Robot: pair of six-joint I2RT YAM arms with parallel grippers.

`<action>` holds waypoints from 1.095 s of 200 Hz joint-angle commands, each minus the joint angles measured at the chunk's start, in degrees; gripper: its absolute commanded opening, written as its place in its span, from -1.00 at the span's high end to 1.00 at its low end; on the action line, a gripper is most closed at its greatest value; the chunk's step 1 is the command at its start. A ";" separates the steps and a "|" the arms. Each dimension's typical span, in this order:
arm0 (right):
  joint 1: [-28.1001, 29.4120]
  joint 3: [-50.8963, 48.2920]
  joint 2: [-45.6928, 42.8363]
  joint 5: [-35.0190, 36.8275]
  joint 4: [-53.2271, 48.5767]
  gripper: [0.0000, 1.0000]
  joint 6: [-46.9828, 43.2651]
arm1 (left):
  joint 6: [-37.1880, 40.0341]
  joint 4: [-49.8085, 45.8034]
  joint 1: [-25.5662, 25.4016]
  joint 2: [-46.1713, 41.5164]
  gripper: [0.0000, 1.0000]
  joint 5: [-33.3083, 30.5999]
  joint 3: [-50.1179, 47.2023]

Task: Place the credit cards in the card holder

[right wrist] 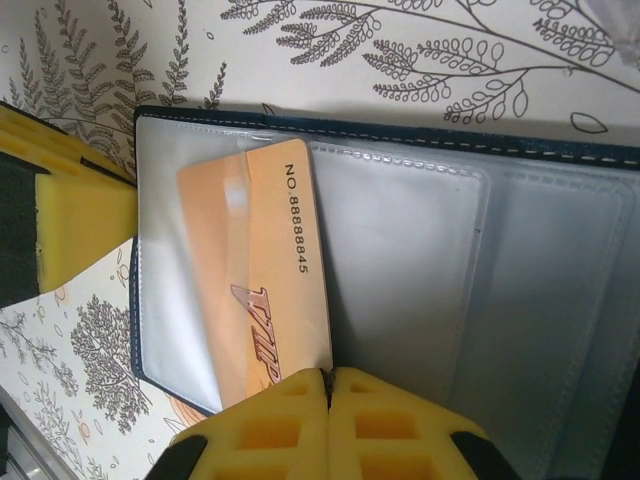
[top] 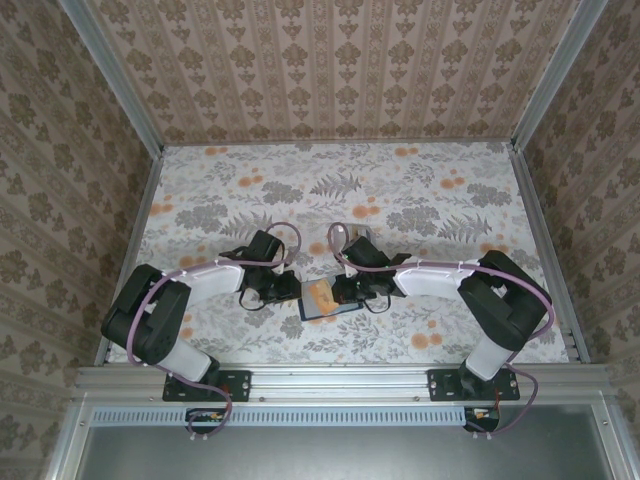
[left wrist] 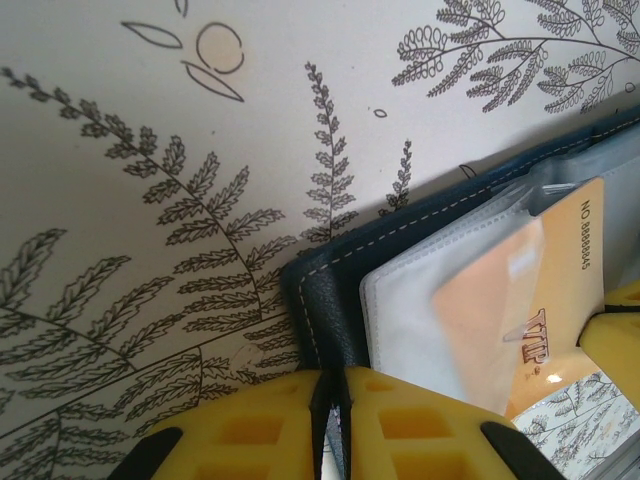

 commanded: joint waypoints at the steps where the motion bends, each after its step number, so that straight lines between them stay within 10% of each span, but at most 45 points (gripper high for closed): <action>1: 0.40 0.54 0.60 1.74 0.29 0.97 1.15 | 0.73 -1.78 -0.38 1.20 0.69 -2.99 -1.57; 111: 0.31 0.34 0.93 0.48 2.44 1.00 4.13 | -0.16 -1.00 -0.47 0.73 0.69 -2.18 -1.45; 219: 3.93 5.84 2.53 2.50 -6.05 0.47 -2.82 | -2.89 0.12 -0.47 1.71 0.77 -2.52 -1.96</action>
